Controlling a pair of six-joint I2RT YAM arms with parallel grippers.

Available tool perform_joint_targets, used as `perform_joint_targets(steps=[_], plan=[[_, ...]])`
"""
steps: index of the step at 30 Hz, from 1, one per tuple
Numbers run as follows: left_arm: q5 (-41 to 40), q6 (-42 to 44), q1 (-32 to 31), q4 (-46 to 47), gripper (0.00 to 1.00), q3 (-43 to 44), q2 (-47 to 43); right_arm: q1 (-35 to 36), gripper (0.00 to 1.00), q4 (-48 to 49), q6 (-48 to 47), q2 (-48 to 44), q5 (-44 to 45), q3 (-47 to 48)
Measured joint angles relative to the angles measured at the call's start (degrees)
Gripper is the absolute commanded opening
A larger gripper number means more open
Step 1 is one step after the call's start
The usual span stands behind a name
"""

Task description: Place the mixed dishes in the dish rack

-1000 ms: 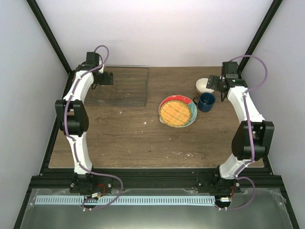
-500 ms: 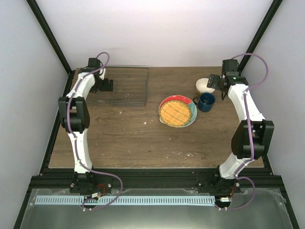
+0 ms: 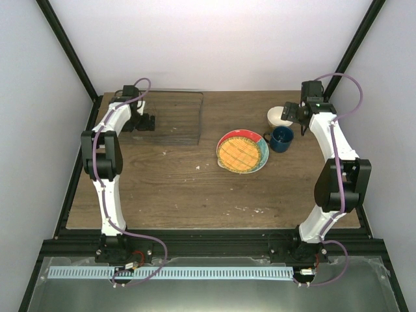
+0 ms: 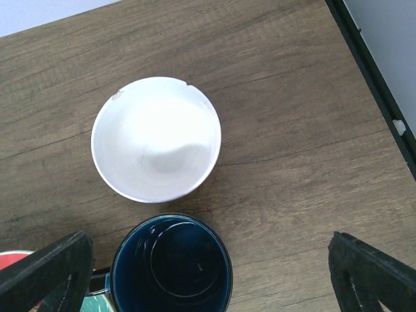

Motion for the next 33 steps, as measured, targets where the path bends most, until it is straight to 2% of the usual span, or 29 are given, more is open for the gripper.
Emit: perform_joint_targets(steps=[16, 33], plan=[[-2.2, -3.0, -4.7, 3.5, 1.0, -18.9, -10.2, 0.0, 1.0, -2.0, -0.7, 6.3, -1.9, 9.7], [-0.7, -9.0, -9.2, -1.5, 1.0, -35.5, -27.7, 0.0, 1.0, -3.4, -3.9, 13.2, -2.2, 20.0]])
